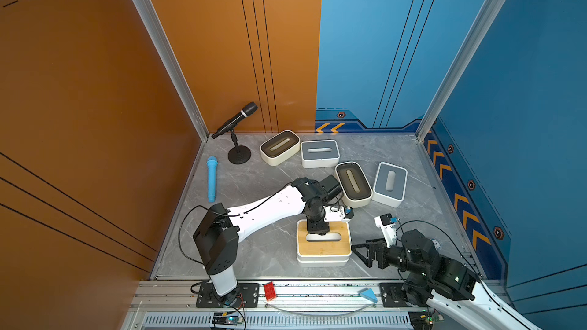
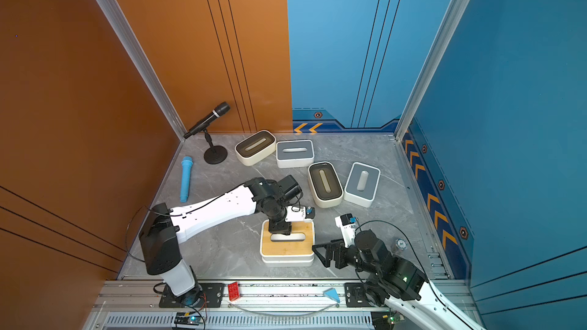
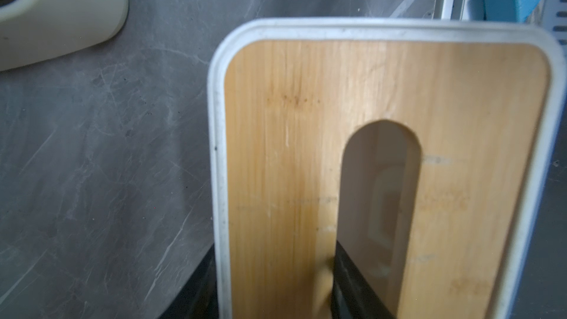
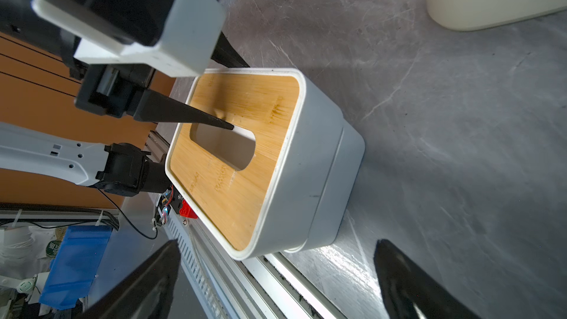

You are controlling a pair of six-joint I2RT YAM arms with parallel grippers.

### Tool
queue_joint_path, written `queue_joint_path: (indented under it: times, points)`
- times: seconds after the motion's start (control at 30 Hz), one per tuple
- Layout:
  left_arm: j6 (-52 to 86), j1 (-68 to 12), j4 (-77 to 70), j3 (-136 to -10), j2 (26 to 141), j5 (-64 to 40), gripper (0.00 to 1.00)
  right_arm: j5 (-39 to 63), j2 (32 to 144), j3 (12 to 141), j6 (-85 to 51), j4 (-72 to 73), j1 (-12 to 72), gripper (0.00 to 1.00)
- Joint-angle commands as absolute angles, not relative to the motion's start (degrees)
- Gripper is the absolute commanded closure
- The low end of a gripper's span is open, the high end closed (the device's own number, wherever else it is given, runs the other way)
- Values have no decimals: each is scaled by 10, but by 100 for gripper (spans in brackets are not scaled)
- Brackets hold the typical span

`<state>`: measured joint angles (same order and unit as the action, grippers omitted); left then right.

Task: Stack the tissue boxes
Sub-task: Place the tissue box at the tissue box.

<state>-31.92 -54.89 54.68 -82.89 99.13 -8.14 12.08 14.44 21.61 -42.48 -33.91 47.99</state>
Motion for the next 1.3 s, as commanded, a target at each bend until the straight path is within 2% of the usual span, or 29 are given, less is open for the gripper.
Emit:
queue_joint_path:
  times: [0.0, 1.27]
  points:
    - [-325, -556, 559, -827, 978, -92, 52, 132, 151, 210, -431, -324, 477, 0]
    - [-322, -559, 558, -825, 968, -96, 38, 132, 170, 217, -425, -320, 476, 0]
